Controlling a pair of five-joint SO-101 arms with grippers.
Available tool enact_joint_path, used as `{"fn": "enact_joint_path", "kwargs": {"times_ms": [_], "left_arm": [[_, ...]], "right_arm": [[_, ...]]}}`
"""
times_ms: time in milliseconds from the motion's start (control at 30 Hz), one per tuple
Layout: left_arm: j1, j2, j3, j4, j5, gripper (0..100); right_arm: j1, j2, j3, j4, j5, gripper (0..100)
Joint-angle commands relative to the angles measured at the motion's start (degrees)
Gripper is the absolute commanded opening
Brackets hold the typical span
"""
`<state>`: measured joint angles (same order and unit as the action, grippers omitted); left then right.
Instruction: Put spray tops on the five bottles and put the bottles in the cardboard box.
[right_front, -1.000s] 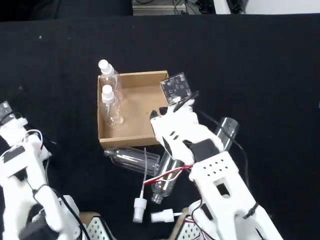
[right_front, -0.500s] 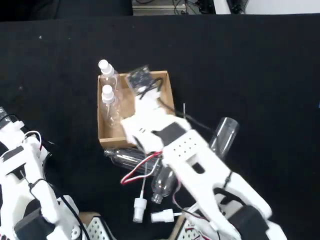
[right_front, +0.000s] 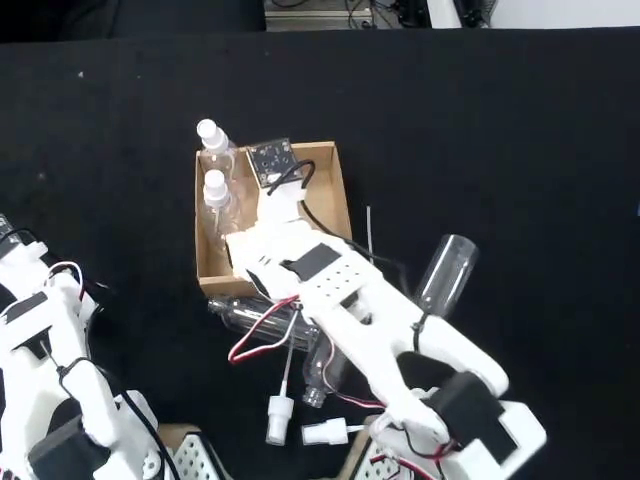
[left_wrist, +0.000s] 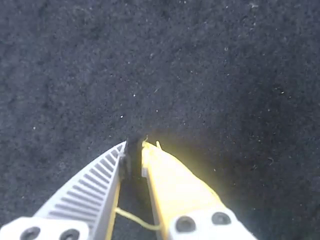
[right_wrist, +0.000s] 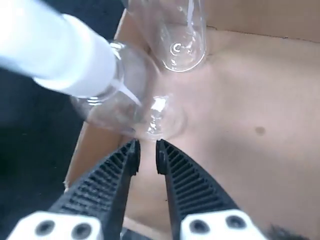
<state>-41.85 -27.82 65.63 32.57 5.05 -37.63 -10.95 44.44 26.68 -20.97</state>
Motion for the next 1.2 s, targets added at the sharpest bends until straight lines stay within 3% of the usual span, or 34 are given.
{"fn": "enact_joint_path", "kwargs": {"times_ms": [0,267,1167], "left_arm": [[-0.4,0.0,-3.4,-1.0,0.5,4],[-0.4,0.0,-3.4,-1.0,0.5,4],[-0.4,0.0,-3.4,-1.0,0.4,4]], "right_arm": [[-0.7,1.3,-3.9,-2.3,-0.6,5.0],[-0.7,5.9,-3.1,-11.4,-0.6,5.0],[-0.6,7.0,-4.0,-14.6,-0.1,5.0]]}}
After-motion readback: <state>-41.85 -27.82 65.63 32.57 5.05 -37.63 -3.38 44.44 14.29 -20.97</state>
